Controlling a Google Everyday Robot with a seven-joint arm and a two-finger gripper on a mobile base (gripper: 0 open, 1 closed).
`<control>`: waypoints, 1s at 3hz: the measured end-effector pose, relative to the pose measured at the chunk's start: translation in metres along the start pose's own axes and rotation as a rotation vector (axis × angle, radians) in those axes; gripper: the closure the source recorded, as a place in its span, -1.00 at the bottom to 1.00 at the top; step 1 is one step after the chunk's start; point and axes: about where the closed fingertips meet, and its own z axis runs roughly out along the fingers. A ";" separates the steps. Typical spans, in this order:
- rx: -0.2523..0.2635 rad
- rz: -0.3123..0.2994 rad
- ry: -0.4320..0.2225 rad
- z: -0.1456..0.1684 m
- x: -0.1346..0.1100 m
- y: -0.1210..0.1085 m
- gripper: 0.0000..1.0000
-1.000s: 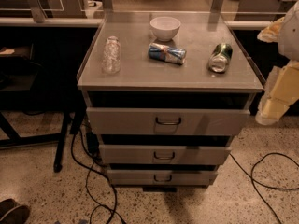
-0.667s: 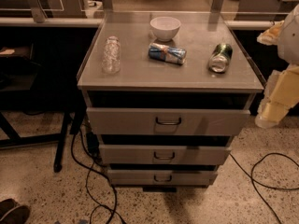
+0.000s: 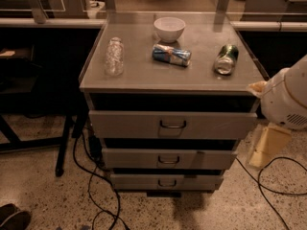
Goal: Open bottom drawer
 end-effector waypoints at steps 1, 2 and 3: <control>0.000 0.000 0.000 0.000 0.000 0.000 -1.00; -0.067 0.061 -0.008 0.032 0.013 0.024 -1.00; -0.152 0.131 -0.009 0.091 0.037 0.061 -1.00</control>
Offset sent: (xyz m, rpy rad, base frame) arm -0.0424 -0.0031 -0.1075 0.1068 0.2042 -0.1106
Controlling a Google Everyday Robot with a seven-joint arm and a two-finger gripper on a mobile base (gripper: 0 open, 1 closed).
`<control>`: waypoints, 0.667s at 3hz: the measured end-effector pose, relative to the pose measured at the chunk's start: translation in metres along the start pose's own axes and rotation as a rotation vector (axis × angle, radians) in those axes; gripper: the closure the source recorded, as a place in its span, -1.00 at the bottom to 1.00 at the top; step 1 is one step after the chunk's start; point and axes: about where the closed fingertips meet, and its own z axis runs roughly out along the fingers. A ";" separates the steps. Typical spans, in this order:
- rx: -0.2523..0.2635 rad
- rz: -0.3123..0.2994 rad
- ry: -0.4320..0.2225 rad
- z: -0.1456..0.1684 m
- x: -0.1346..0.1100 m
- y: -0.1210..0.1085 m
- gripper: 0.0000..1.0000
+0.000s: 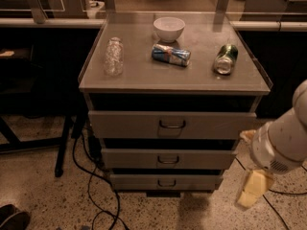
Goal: Open bottom drawer
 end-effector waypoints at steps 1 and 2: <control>-0.067 0.052 0.001 0.064 0.023 0.009 -1.00; -0.067 0.052 0.001 0.065 0.023 0.009 -1.00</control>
Offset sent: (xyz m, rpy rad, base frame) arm -0.0049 -0.0031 -0.0521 0.0192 0.0560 -0.0261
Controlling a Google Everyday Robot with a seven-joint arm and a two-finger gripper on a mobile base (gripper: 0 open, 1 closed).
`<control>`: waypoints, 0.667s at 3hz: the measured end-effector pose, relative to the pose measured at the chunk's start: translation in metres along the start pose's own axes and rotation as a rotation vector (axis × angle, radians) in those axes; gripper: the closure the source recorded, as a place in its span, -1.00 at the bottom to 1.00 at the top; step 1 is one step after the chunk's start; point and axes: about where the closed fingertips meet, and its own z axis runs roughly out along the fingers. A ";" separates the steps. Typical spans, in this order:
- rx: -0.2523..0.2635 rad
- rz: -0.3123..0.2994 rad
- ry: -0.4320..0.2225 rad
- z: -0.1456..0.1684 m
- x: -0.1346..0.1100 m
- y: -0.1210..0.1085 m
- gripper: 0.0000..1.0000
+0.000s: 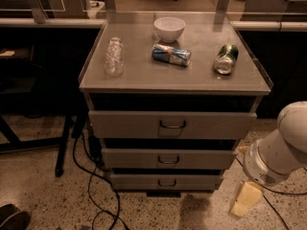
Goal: Open bottom drawer
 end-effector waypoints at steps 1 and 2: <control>-0.050 0.036 0.004 0.042 0.019 0.002 -1.00; -0.091 0.066 -0.046 0.099 0.042 -0.011 -1.00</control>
Offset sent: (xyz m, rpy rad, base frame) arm 0.0183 -0.0299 -0.1905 0.1718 0.1211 -0.0491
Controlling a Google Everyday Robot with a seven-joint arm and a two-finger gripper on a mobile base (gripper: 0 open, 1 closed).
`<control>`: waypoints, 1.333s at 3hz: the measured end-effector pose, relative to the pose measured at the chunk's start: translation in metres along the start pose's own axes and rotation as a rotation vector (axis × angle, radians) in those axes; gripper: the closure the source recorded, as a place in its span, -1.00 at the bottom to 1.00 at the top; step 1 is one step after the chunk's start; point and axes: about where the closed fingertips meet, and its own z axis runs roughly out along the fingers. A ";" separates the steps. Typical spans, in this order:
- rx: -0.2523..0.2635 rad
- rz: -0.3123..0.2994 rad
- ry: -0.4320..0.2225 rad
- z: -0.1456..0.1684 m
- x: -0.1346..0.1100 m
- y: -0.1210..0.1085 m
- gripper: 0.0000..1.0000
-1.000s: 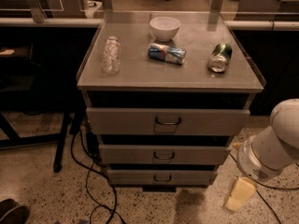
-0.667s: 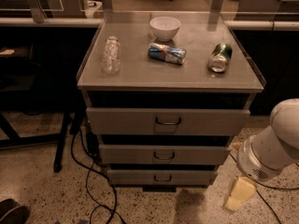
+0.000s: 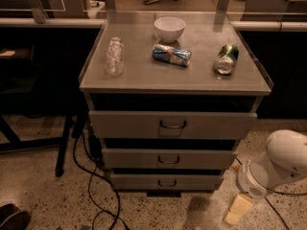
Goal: Open bottom drawer
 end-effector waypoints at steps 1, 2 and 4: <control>-0.028 0.013 -0.047 0.038 0.015 -0.023 -1.00; -0.044 0.015 -0.046 0.045 0.016 -0.019 -1.00; -0.107 0.030 -0.105 0.087 0.031 -0.009 -1.00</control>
Offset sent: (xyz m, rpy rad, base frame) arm 0.0121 -0.0080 -0.0344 0.0432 0.0072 -0.0078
